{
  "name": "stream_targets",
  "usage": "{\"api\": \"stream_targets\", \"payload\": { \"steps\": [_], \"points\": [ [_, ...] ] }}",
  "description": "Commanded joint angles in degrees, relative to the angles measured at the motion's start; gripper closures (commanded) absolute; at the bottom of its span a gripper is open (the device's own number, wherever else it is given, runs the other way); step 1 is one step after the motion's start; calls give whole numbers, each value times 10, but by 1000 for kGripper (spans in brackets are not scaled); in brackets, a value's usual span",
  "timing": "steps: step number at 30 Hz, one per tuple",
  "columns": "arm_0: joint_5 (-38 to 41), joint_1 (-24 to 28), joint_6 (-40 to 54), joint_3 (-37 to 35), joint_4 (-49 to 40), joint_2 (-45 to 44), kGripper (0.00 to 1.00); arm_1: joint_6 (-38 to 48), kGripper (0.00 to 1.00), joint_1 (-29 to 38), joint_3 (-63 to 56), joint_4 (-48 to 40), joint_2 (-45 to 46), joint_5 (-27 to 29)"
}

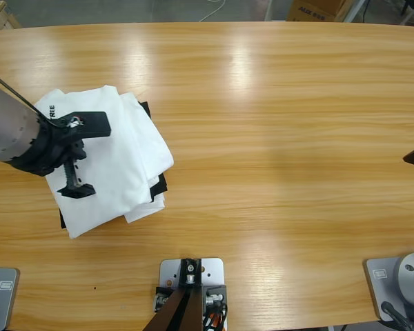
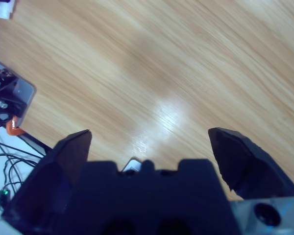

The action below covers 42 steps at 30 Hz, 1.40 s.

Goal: Fold clothes

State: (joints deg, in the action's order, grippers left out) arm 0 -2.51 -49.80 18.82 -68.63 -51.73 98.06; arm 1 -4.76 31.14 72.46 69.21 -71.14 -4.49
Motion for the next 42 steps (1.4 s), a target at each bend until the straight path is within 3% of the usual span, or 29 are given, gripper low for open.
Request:
{"api": "stream_targets", "payload": {
  "steps": [1, 13, 24, 34, 42],
  "points": [
    [11, 12, 20, 41, 55, 85, 0, 2, 0, -23, -42, -41, -24, -23],
    [27, 54, 34, 100, 124, 126, 0, 2, 0, -45, -67, -82, -47, -39],
    [18, 89, 34, 93, 122, 175, 4, 1, 0, -63, -65, -101, -64, -41],
    [17, 263, -67, 17, 120, 233, 4, 1, 0, -77, -81, -126, -77, -44],
    [13, 388, -149, -148, 45, 303, 4, 1, 0, -92, -80, -142, -103, -53]
  ]
}}
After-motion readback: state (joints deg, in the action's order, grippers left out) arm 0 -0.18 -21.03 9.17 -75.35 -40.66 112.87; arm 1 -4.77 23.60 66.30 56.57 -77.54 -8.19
